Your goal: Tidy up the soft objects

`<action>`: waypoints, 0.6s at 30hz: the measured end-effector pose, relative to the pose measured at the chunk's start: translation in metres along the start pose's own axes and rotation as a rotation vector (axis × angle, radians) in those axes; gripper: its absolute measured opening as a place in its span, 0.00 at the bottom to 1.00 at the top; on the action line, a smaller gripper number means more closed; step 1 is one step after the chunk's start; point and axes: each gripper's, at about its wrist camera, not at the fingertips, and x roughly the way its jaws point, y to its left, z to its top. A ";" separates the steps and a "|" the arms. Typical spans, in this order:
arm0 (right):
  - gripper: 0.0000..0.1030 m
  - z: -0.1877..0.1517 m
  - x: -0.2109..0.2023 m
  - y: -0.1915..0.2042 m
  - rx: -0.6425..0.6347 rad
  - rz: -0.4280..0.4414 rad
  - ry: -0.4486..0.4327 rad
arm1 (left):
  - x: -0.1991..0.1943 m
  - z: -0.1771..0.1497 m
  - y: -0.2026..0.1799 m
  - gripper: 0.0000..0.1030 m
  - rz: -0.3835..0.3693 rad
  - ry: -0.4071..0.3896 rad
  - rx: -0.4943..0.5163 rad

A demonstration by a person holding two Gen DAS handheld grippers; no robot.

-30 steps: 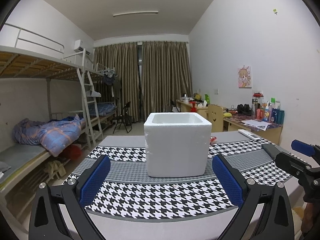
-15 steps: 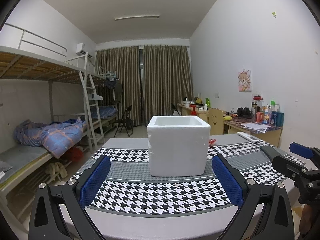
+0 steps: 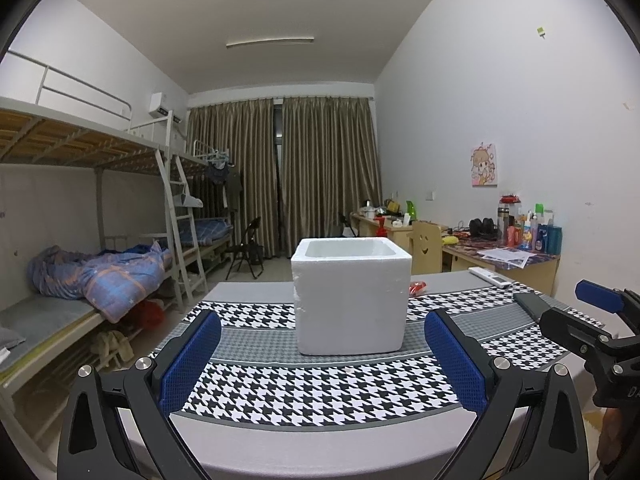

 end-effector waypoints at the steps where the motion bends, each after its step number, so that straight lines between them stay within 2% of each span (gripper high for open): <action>1: 0.99 0.000 0.001 0.000 0.000 0.001 0.003 | 0.000 0.000 0.000 0.99 0.000 0.003 -0.002; 18: 0.99 -0.002 0.003 0.000 -0.004 -0.004 0.010 | 0.003 -0.001 -0.001 0.99 -0.003 0.023 0.003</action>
